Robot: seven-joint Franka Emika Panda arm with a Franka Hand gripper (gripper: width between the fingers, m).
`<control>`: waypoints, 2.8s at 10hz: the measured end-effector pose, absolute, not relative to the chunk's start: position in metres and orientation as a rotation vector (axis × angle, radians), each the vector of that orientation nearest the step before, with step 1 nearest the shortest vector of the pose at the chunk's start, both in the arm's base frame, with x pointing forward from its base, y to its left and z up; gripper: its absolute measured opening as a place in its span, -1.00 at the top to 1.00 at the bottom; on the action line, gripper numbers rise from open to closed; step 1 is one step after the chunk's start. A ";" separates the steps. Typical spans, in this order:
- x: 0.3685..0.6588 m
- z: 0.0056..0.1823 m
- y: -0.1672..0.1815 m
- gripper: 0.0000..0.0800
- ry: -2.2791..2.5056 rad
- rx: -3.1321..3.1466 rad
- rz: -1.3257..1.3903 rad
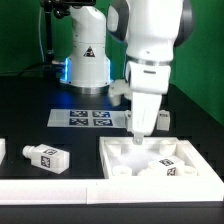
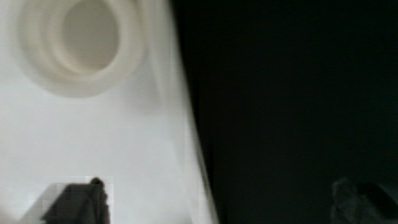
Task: Assemble one leg
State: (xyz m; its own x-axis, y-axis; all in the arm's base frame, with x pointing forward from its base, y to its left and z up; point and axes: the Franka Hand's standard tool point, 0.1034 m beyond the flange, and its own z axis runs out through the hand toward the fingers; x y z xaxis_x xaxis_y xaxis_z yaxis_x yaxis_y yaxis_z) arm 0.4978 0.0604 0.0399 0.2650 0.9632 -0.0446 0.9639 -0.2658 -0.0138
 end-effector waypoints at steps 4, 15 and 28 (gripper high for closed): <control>0.495 0.051 0.075 -0.62 1.551 2.708 -0.036; 0.440 0.036 0.087 -0.62 0.137 3.135 -0.218; 0.407 0.031 0.076 -0.62 -0.068 2.884 -1.350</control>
Offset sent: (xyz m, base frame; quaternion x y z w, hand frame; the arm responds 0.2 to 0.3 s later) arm 0.0061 0.0058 -0.0031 0.0464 0.0683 0.1349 0.9874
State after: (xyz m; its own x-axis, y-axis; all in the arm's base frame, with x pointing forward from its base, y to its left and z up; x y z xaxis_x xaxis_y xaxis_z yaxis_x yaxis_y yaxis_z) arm 0.4069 0.0760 0.0310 0.6401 -0.0200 -0.7681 -0.0570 -0.9981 -0.0216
